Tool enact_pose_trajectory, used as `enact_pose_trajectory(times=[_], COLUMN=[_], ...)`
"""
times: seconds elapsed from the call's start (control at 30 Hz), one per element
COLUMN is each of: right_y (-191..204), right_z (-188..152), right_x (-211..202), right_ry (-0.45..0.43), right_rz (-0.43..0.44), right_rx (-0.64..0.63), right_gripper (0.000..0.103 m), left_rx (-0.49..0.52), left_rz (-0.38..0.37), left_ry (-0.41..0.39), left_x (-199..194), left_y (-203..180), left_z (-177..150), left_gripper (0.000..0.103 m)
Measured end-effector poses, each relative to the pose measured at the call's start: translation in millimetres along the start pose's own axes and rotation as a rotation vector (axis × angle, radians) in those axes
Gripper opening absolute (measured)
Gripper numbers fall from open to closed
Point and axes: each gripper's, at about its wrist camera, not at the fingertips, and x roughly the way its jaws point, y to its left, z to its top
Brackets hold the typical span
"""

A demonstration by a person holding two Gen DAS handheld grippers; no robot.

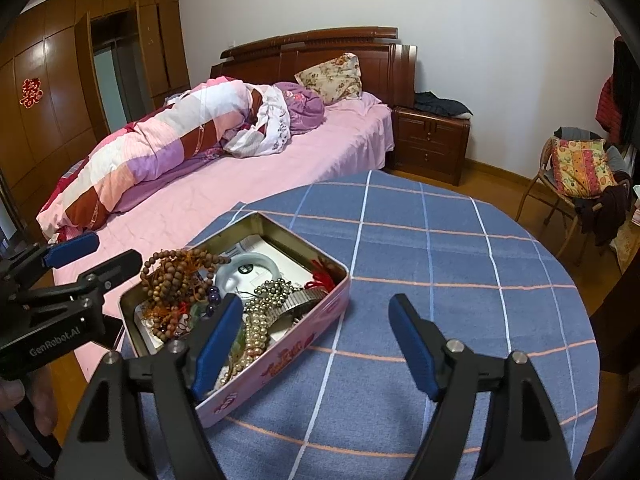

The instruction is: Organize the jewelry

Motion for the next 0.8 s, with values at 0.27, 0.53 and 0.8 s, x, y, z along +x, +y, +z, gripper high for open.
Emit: enact_pose_trajectory(times=[0.27, 0.53, 0.8], right_y=[-1.4, -1.0, -2.3], right_z=[-0.1, -0.1, -0.3], right_x=[-0.6, -1.4, -0.7], right_ry=[-0.008, -0.009, -0.006], right_rz=[-0.004, -0.006, -0.010], right_rx=[0.002, -0.002, -0.004], right_gripper=[0.083, 0.087, 0.087], left_rx=[0.002, 0.004, 0.013], left_rz=[-0.003, -0.003, -0.004], left_ry=[0.008, 0.018, 0.027], left_x=[1.8, 4.6, 6.7], left_y=[-1.6, -1.8, -4.6], left_z=[-1.5, -3.2, -4.6], left_gripper=[0.069, 0.069, 0.069])
